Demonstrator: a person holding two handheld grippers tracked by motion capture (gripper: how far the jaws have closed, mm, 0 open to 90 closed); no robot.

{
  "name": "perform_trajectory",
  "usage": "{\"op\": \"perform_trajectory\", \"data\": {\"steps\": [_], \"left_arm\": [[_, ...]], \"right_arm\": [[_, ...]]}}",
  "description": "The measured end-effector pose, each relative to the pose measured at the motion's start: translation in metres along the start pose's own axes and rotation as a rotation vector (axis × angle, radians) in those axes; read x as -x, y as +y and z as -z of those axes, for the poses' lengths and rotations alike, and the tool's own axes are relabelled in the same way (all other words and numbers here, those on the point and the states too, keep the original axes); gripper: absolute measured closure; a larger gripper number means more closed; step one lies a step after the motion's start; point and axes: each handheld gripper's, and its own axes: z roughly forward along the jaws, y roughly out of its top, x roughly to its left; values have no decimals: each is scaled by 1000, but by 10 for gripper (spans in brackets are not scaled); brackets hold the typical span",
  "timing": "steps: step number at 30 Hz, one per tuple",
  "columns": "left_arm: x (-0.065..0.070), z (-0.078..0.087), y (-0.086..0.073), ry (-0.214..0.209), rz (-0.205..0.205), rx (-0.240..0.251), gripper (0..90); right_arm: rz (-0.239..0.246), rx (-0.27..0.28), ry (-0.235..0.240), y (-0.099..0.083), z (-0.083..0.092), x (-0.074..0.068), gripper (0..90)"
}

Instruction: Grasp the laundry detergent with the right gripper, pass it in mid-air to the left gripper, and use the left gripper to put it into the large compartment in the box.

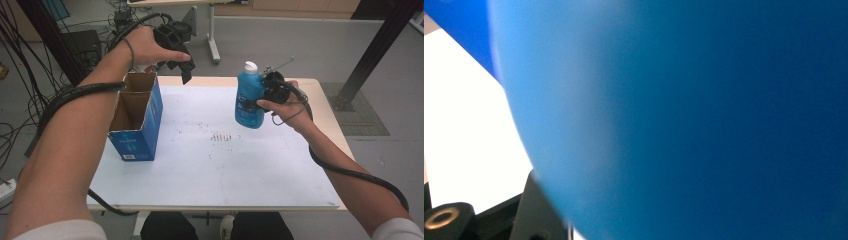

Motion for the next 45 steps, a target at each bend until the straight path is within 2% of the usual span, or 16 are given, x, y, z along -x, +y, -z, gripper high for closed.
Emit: {"op": "perform_trajectory", "data": {"steps": [8, 12, 19, 22, 32, 44, 45], "left_arm": [[3, 9, -2, -24, -77, 26, 51], [3, 13, -5, -19, -114, 39, 51], [5, 18, -7, -23, -160, 53, 54], [5, 18, -7, -11, -165, 51, 54], [16, 17, -3, 5, -231, 42, 54], [18, 17, -2, 10, -262, 29, 53], [18, 17, -2, 7, -276, 29, 54]], "right_arm": [[45, -3, 84, 18, -24, -14, 439], [70, -11, 111, 24, -33, -19, 439], [124, -16, 180, 33, -52, -30, 439], [140, -12, 204, 35, -58, -34, 439], [191, -11, 231, 44, -72, -45, 439], [241, -8, 279, 48, -83, -58, 439], [243, -5, 286, 48, -83, -58, 438]]}}
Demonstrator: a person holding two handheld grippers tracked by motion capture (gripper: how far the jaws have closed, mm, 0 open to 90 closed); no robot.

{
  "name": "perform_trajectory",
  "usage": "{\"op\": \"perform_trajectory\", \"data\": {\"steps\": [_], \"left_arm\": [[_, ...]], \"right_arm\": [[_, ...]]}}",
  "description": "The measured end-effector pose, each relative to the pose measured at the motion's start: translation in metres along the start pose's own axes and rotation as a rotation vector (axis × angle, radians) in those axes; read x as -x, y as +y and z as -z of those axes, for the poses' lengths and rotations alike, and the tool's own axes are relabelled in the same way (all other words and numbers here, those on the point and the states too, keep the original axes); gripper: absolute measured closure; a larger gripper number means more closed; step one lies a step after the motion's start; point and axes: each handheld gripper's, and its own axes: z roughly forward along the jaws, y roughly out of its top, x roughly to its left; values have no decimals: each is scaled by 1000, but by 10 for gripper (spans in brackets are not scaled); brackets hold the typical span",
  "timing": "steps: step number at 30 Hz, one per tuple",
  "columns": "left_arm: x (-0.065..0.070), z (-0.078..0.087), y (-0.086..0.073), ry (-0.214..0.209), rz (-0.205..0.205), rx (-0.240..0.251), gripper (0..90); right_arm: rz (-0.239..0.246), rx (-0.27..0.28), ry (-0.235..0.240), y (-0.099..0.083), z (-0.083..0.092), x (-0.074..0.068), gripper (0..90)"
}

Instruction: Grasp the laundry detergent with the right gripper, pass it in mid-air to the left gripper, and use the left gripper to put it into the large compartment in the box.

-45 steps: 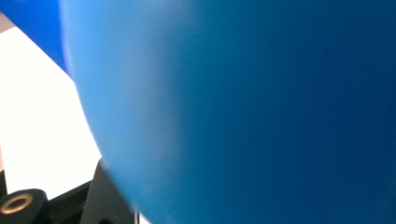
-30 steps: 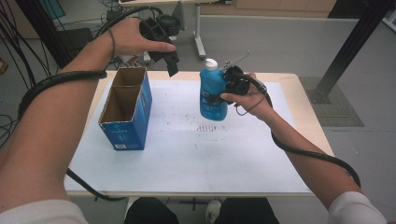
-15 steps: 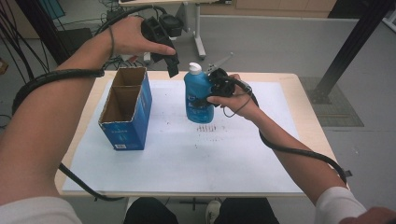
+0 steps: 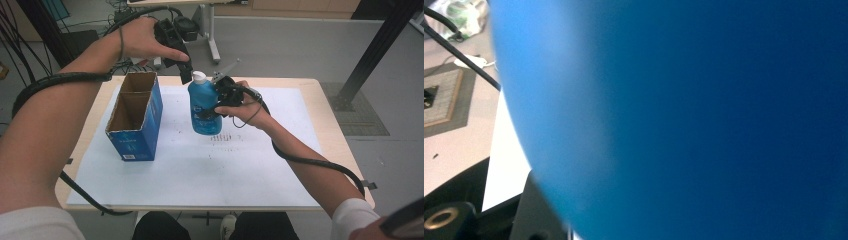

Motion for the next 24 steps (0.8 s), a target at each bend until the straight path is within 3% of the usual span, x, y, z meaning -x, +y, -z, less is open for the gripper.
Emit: {"op": "perform_trajectory", "data": {"steps": [11, 24], "left_arm": [[7, -2, 0, -12, -26, -8, 54], [17, -12, -2, -73, -71, -35, 57]], "right_arm": [[60, 27, 63, 6, -10, -11, 438], [111, 57, 123, 13, -16, -22, 438]]}}
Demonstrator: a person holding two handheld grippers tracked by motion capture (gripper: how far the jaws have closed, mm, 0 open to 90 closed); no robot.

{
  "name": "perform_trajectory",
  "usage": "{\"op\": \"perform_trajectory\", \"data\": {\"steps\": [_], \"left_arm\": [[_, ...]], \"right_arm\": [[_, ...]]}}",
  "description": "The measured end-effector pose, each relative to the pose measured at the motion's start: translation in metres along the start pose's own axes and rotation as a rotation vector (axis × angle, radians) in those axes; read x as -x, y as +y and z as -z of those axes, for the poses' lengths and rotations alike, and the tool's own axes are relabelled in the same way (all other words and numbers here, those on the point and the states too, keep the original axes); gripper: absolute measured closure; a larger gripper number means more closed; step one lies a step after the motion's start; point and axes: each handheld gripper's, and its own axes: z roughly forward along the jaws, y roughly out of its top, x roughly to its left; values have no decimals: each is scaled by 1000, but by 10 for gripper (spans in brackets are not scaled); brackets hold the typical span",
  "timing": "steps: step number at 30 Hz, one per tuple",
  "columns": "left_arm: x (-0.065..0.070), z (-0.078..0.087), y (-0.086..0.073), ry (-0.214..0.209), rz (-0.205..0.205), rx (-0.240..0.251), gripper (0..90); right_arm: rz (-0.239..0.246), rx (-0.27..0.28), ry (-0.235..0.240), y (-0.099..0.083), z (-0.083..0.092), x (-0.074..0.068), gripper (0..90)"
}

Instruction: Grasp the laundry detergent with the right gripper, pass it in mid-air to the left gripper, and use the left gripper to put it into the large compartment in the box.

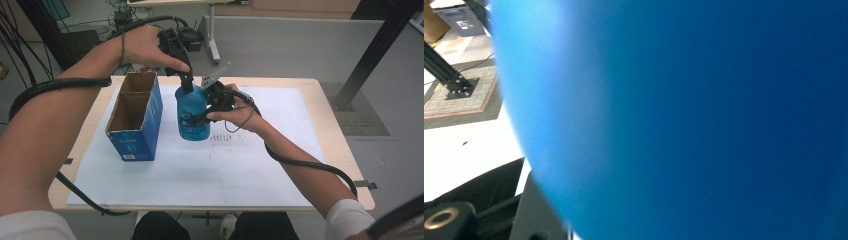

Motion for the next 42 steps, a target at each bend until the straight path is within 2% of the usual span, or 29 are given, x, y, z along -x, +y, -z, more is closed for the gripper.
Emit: {"op": "perform_trajectory", "data": {"steps": [14, 30, 35, 42], "left_arm": [[6, -14, -2, -49, -32, -28, 58], [8, -25, 1, -73, -53, -57, 60], [10, -27, 2, -79, -49, -52, 60], [10, -28, 4, -84, -65, -53, 61]], "right_arm": [[43, 13, 31, 10, -1, -6, 438], [69, 30, 48, 12, 3, -9, 437], [72, 34, 44, 13, 4, -10, 437], [74, 46, 53, 14, 5, -10, 437]]}}
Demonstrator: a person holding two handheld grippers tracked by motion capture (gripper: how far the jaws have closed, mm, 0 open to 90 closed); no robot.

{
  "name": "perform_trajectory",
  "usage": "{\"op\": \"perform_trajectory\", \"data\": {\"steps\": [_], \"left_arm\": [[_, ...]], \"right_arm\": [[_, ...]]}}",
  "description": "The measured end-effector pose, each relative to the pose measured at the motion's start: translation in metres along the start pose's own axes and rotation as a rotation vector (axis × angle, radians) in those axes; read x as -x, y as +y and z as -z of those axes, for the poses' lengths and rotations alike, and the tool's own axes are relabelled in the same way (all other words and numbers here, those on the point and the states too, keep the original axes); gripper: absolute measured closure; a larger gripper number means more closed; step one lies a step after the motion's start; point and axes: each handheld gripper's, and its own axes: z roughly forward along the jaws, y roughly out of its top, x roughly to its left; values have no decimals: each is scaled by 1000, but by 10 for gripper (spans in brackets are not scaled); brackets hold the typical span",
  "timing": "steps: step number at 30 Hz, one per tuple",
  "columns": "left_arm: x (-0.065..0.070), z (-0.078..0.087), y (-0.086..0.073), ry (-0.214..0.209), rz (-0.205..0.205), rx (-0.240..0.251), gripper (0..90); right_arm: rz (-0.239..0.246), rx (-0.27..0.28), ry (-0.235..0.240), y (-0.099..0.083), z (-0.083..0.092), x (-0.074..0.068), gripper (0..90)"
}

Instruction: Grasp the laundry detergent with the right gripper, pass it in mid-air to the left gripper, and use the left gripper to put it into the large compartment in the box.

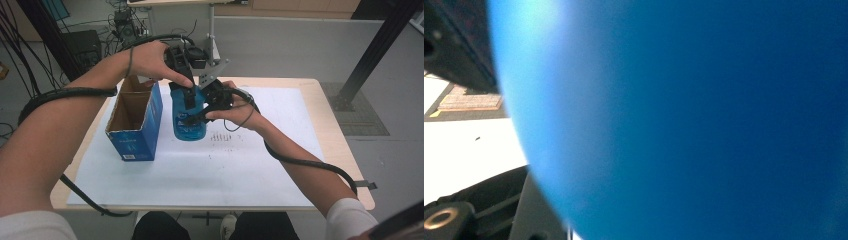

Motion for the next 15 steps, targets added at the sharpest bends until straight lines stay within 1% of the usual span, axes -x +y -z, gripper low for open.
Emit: {"op": "perform_trajectory", "data": {"steps": [15], "left_arm": [[2, -1, 3, 0, -15, -1, 63]], "right_arm": [[2, 1, 0, 1, 2, -1, 436]]}}
